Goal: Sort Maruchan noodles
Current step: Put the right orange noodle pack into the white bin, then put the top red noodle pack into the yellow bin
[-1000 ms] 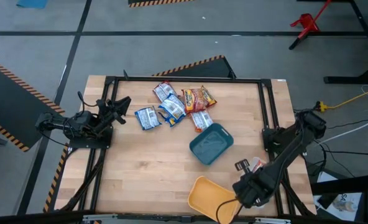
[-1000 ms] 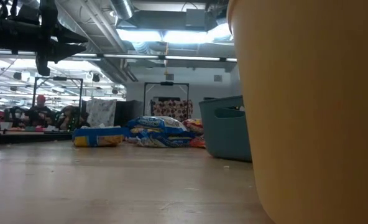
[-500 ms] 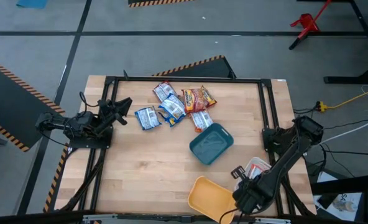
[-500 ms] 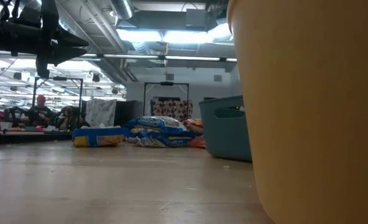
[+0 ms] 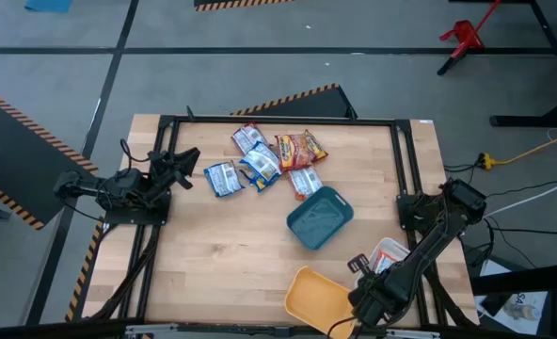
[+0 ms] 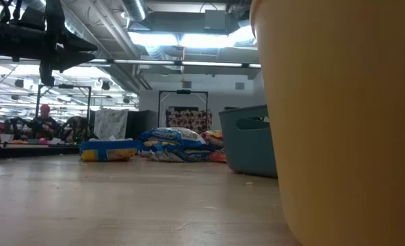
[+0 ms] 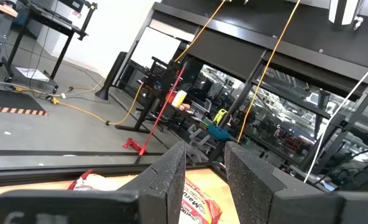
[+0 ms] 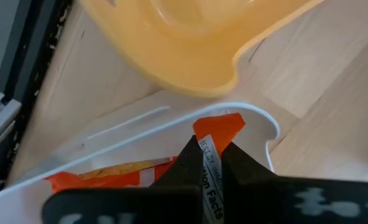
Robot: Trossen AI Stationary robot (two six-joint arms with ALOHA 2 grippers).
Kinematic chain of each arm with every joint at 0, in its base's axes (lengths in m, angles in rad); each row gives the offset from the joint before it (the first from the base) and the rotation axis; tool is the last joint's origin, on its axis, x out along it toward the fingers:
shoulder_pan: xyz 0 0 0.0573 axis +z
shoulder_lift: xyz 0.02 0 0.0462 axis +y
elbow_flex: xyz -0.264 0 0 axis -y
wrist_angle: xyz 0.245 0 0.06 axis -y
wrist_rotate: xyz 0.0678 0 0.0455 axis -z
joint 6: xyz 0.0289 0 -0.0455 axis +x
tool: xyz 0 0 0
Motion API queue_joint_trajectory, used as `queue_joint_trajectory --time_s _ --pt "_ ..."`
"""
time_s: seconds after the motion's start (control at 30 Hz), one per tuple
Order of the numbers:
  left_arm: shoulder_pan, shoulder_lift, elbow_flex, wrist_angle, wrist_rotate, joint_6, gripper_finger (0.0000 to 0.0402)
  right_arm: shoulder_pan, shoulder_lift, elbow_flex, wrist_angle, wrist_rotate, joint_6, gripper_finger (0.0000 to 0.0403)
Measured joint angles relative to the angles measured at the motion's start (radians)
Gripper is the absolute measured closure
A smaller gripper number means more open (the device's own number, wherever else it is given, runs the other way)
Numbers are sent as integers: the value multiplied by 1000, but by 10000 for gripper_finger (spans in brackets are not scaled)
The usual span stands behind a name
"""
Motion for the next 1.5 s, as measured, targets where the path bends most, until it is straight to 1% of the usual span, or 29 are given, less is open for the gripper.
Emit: queue_joint_trajectory --time_s 0.2,0.37,0.5,0.63,0.77,0.93,1.0,1.1,1.17,1.23,1.33,1.4,1.5 --pt "0 0 0 0 0 0 294 0 0 0 -9 -1 90 382" --pt "0 0 0 0 0 0 294 0 0 0 -22 -29 161 360" --pt "0 0 0 0 -1 0 294 -1 0 0 -58 -38 260 333" --pt "0 0 0 0 -1 -1 294 -1 -9 0 -142 -46 338 299" --pt "0 0 0 4 -1 -2 294 -14 -78 0 -232 -30 404 265" --pt "0 0 0 40 -1 -3 294 -79 -232 0 -304 0 450 237" --pt "0 0 0 55 -1 -4 294 -124 -296 1 -329 32 456 230" --pt "0 0 0 76 0 -4 294 -226 -383 1 -371 108 451 220" --pt "0 0 0 81 1 -4 294 -310 -430 2 -370 184 434 214" --pt "0 0 0 82 1 -4 294 -404 -469 2 -353 281 430 208" --pt "0 0 0 82 1 -4 294 -566 -498 2 -256 418 417 195" --pt "0 0 0 82 1 -4 294 -683 -499 1 -159 437 356 184" --pt "0 0 0 82 -6 -4 294 -839 -477 2 -3 390 248 160"
